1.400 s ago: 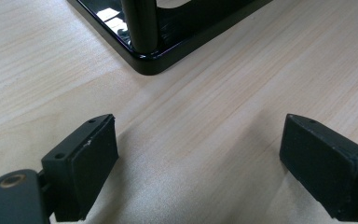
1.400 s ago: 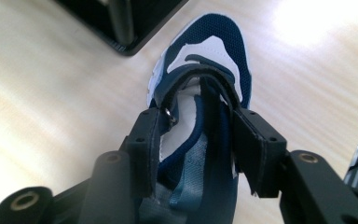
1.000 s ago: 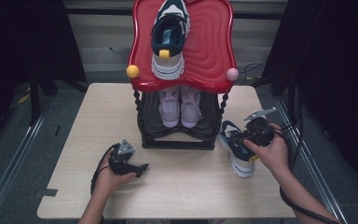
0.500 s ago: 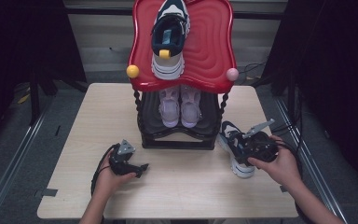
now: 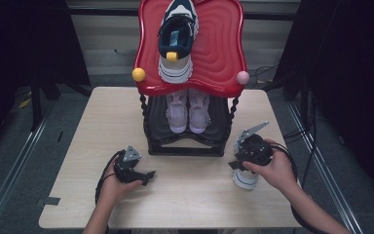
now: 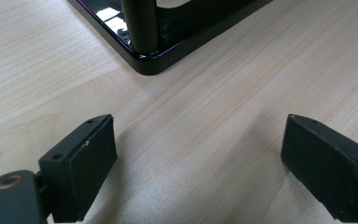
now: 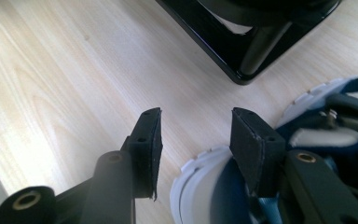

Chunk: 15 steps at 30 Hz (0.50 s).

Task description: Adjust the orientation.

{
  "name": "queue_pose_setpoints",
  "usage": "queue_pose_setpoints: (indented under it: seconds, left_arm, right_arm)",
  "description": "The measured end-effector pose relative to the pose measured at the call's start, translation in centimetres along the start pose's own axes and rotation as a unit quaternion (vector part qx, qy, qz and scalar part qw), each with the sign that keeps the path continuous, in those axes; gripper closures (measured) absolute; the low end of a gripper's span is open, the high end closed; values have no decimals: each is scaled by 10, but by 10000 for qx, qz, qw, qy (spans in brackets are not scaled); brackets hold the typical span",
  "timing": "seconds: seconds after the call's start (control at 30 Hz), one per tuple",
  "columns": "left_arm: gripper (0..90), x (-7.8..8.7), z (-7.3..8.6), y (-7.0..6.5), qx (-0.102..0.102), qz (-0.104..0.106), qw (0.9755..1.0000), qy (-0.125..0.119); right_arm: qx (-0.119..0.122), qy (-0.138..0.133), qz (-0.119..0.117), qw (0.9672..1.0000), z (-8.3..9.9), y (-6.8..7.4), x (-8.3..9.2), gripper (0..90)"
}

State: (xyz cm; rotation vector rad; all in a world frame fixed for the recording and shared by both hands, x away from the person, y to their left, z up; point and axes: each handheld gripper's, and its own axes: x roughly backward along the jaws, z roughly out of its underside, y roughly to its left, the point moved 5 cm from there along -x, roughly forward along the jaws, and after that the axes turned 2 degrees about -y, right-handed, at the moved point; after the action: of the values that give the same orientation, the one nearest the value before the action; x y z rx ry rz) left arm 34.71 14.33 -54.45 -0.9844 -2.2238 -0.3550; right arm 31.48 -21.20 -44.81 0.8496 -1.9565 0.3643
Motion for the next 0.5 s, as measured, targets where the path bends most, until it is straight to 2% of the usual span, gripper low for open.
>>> queue_pose_setpoints:
  seconds: [0.07, 0.13, 0.2, 0.3, 0.43, 0.5]
  left_arm:
    - [97, 0, 0, 0, -1, -1, 10000, 0]
    - [97, 0, 0, 0, 0, 1, 10000, 0]
    - [97, 0, 0, 0, -2, 0, 10000, 0]
    - [97, 0, 0, 0, -1, 3, 10000, 1]
    - [96, 0, 0, 0, -4, 4, 10000, -2]
    - [96, 0, 0, 0, -1, 2, 10000, 2]
  right_arm:
    - [133, 119, 89, 9998, -3, 2, -4, 545]
    - [171, 110, 81, 9998, -5, 4, -4, 539]
    - [226, 78, 113, 9996, -6, 3, 0, 473]
    - [291, 188, 218, 9992, -3, 0, 9, 467]
    - [319, 430, 314, 9981, 5, -6, 15, 522]
    - [268, 509, 245, 9980, 10, -8, 14, 595]
